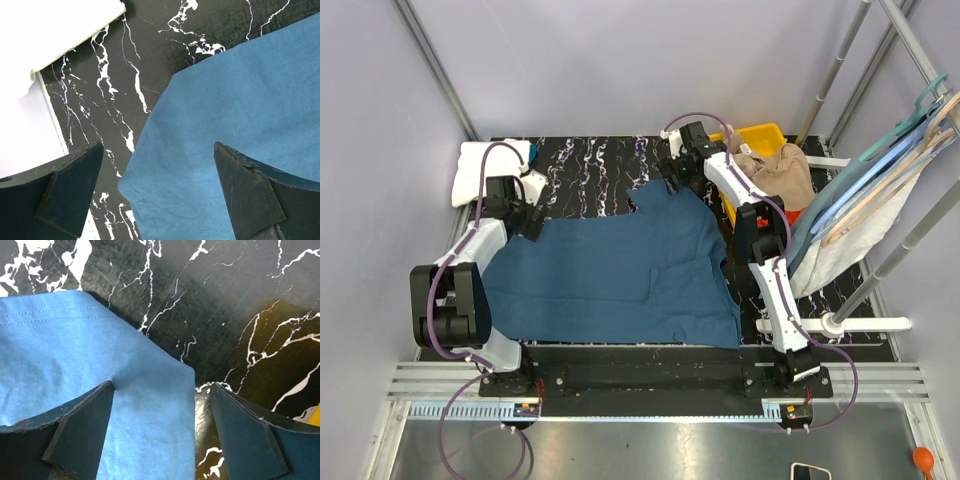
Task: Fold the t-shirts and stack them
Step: Fold the tshirt
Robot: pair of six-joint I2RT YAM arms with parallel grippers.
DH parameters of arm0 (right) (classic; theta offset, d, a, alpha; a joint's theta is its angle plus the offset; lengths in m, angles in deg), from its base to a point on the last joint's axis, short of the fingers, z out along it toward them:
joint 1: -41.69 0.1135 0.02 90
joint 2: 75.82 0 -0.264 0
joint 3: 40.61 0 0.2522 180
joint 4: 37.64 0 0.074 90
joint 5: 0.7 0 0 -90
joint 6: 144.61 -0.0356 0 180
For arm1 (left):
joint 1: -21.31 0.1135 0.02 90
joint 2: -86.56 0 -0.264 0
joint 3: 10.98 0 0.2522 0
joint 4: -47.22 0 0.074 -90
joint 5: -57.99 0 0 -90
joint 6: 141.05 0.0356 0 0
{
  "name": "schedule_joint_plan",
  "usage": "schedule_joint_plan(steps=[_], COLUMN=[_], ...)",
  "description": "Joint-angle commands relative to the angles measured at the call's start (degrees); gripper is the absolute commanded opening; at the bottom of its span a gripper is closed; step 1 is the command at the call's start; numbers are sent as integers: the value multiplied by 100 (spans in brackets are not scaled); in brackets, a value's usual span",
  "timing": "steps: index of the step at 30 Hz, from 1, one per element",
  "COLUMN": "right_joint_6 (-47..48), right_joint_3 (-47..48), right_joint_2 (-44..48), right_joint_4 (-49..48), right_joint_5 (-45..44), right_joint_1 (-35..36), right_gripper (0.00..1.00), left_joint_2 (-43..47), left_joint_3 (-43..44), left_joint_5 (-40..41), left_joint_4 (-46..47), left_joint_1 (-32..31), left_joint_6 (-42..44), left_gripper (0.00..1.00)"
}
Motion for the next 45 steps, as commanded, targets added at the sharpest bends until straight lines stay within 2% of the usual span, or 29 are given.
schedule_joint_plan(steps=[1,5,10,20,23,25,26,29,33,38,45], right_joint_6=[83,136,162,312,373,391,391,426,523,619,550], right_joint_3=[317,343,369,247,36,-166,-306,-605,-1054,-1406,-1678], right_joint_2=[-104,-184,-263,-158,18,167,211,387,642,871,1073], right_joint_4=[22,-22,-101,-128,-119,-127,-119,-154,-285,-417,-461], right_joint_5=[240,336,442,486,495,504,486,539,565,565,679], right_joint_1=[-78,-87,-78,-78,-78,-78,-78,-78,-78,-87,-78], right_gripper=[86,82,73,42,31,6,0,0,0,0,0], left_joint_2=[-12,-39,-126,-223,-390,-643,-758,-1224,-1602,-2051,-2613], left_joint_3=[112,77,68,261,497,726,1032,1656,2063,2362,2835], left_joint_5=[-107,-36,-45,-45,-184,-448,-780,-1370,-1618,-1750,-1706], left_joint_4=[340,393,393,279,121,-229,-413,-1222,-1960,-2506,-2683], left_joint_1=[29,21,21,29,65,152,196,354,390,399,469], left_joint_6=[-12,32,41,208,392,515,559,752,1182,1587,1763], left_gripper=[99,99,99,99,99,99,99,98,96,93,84])
